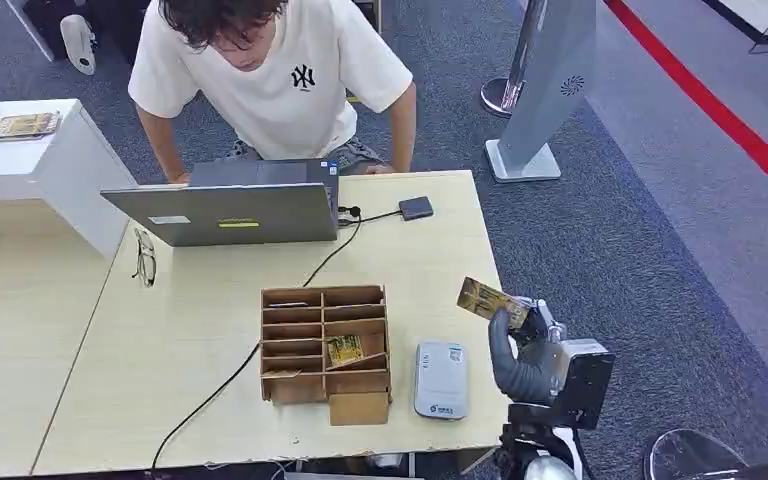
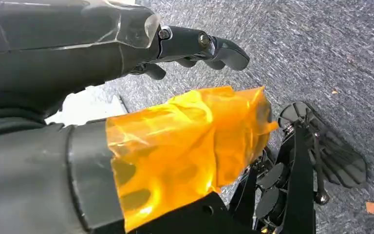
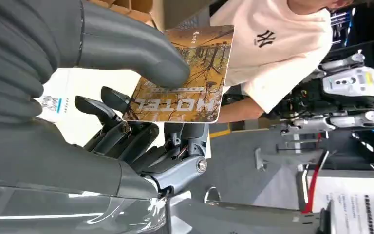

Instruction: Pass the card to the sensor for recognition and then transmit it.

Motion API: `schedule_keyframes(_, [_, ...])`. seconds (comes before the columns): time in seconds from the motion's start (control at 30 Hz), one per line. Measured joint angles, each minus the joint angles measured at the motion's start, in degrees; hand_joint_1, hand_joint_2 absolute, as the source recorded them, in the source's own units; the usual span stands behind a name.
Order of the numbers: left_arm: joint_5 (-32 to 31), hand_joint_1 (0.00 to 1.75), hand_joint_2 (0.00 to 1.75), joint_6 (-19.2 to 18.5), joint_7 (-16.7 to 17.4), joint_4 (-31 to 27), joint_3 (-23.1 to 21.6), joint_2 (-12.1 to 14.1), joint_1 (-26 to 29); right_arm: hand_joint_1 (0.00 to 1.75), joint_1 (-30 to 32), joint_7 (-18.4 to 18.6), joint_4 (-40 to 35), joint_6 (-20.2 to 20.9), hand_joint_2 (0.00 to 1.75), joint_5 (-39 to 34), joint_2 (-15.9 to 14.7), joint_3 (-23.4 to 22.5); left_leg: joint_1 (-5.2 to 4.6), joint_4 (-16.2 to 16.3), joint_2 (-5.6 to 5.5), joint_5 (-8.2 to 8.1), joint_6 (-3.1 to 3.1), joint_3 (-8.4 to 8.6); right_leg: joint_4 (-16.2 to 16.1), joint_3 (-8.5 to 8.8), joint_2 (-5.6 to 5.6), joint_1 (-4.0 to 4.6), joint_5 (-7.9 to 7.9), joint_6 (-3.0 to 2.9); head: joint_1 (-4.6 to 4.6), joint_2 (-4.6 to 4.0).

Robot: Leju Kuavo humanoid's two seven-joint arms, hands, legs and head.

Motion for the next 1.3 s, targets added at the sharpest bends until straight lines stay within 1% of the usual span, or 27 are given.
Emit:
schedule_keyframes(0.33, [1.0,0.00,0.00,0.5,0.0,0.0,0.7,-0.4,-0.1,1.75,0.9,1.0,2.3,0.3,1.75,-2.9,-0.8,2.3,0.00,0.0,0.00,0.00,0.00,-0.01,0.0,0.00,0.00,0.00,0.00,0.00,0.02,0.00])
schedule_keyframes(0.7, [1.8,0.00,0.00,1.2,0.0,0.0,1.0,-0.9,-0.3,1.75,0.7,1.4,7.3,0.2,1.75,-4.7,-1.6,5.5,0.00,0.0,0.00,0.00,0.00,-0.02,0.0,0.00,0.00,0.00,0.00,0.00,0.00,0.00])
schedule_keyframes(0.9, [2.0,0.00,0.00,1.2,0.1,0.0,1.0,-0.9,-0.3,1.75,-0.3,2.6,11.1,-0.1,1.75,-5.7,-2.3,7.0,0.00,0.0,0.01,0.00,0.00,-0.02,0.0,0.00,0.00,0.00,0.00,0.00,0.02,0.00])
schedule_keyframes(1.2, [2.2,0.00,0.00,1.2,0.1,0.0,1.0,-0.9,-0.3,1.75,-1.8,2.7,15.7,-0.4,1.75,-6.4,-2.6,8.3,0.00,0.0,0.00,0.00,0.00,-0.01,0.0,0.00,0.00,0.00,0.00,0.00,0.02,0.00])
schedule_keyframes(1.3, [2.3,0.00,0.00,1.2,0.1,0.0,1.0,-0.9,-0.3,1.75,-2.1,2.7,16.5,-1.1,1.75,-6.4,-2.6,8.4,0.00,0.0,0.01,0.00,0.00,-0.01,0.0,0.00,0.00,0.00,0.00,0.00,0.02,0.00])
